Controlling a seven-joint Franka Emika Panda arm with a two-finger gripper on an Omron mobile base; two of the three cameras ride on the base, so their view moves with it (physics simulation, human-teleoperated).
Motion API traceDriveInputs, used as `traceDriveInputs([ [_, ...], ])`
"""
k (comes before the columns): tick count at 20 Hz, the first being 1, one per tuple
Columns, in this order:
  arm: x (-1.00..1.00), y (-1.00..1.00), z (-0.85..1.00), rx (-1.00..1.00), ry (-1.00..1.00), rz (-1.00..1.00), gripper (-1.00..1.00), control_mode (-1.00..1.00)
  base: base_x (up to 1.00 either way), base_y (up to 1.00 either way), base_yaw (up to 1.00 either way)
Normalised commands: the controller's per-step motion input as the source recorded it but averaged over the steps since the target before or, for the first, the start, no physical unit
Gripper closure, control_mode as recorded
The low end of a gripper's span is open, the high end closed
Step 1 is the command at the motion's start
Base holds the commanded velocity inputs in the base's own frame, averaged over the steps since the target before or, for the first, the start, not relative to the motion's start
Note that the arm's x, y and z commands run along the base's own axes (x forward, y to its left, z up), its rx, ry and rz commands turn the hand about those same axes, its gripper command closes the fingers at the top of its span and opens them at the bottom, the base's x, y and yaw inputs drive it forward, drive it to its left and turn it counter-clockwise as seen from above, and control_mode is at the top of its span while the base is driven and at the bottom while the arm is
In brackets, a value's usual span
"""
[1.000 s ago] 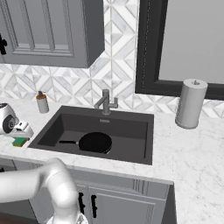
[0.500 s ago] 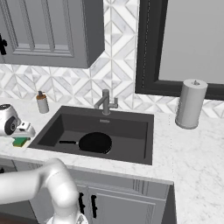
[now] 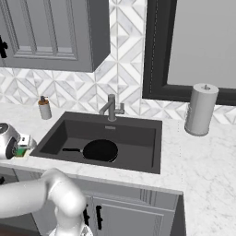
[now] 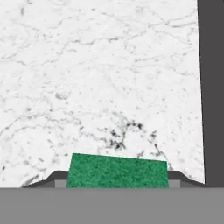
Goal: Pick the pan and sponge and place them into the sink. Then turn on the water.
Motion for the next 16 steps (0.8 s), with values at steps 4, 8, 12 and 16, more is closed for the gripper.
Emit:
traceDriveInputs([
  [4,-0.32,-0.17,0.01,0.19,-0.02,0.0,1.0,-1.0,0.0,0.0,0.0],
  [8,0.01,-0.18,0.68,0.19,0.25,-0.02,1.0,-1.0,0.0,0.0,0.0],
  [12,0.03,-0.17,0.99,0.05,0.46,-0.05,1.0,-1.0,0.0,0.0,0.0],
  [16,0.0,-0.27,0.83,0.01,0.47,-0.17,1.0,-1.0,0.0,0.0,0.0],
])
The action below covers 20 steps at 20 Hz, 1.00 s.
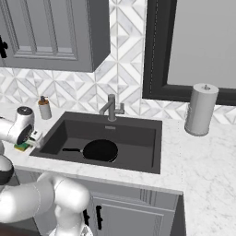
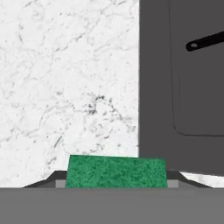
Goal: Pick the pan and sponge and place them into the sink. Then turn on the water.
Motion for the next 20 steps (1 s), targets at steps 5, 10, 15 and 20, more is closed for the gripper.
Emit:
traceDriveInputs([
  [5,0.0,-0.33,0.41,-0.02,0.36,-0.36,1.0,-1.0,0.0,0.0,0.0],
  [10,-0.06,-0.68,-0.02,-0.02,0.02,-0.45,1.0,-1.0,0.0,0.0,0.0],
  [15,-0.13,-0.77,0.02,-0.01,0.0,-0.4,1.0,-1.0,0.0,0.0,0.0],
  [20,-0.03,-0.63,0.18,0.0,-0.01,-0.34,1.0,-1.0,0.0,0.0,0.0],
])
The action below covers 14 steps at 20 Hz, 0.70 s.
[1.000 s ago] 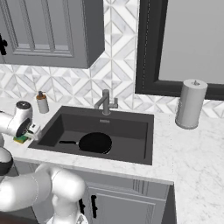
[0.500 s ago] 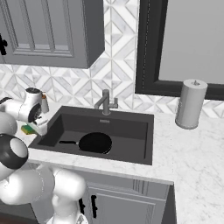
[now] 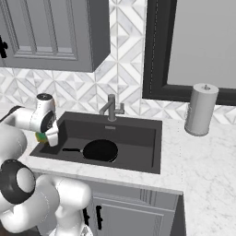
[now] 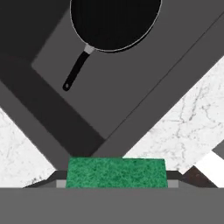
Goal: Pick the pan and sponge and place them into the sink. Then turn on the water.
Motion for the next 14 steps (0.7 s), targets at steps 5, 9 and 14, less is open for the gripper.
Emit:
traceDriveInputs([
  [5,0.05,-0.26,0.09,-0.1,0.0,-0.19,1.0,-1.0,0.0,0.0,0.0],
  [9,0.1,-0.18,0.0,-0.22,0.01,-0.15,1.0,-1.0,0.0,0.0,0.0],
  [14,0.34,-0.23,0.0,-0.15,0.03,-0.16,1.0,-1.0,0.0,0.0,0.0],
])
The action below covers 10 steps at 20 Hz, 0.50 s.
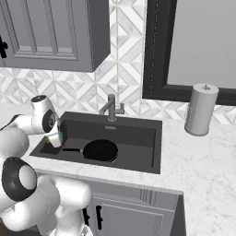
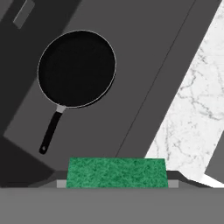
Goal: Pick the pan and sponge and place them into the sink. Then turn on the water.
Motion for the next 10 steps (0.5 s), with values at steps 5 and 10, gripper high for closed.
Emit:
traceDriveInputs([
  [5,0.38,-0.29,-0.01,-0.08,0.03,-0.14,1.0,-1.0,0.0,0.0,0.0],
  [10,0.18,-0.35,-0.28,-0.04,0.0,-0.11,1.0,-1.0,0.0,0.0,0.0],
])
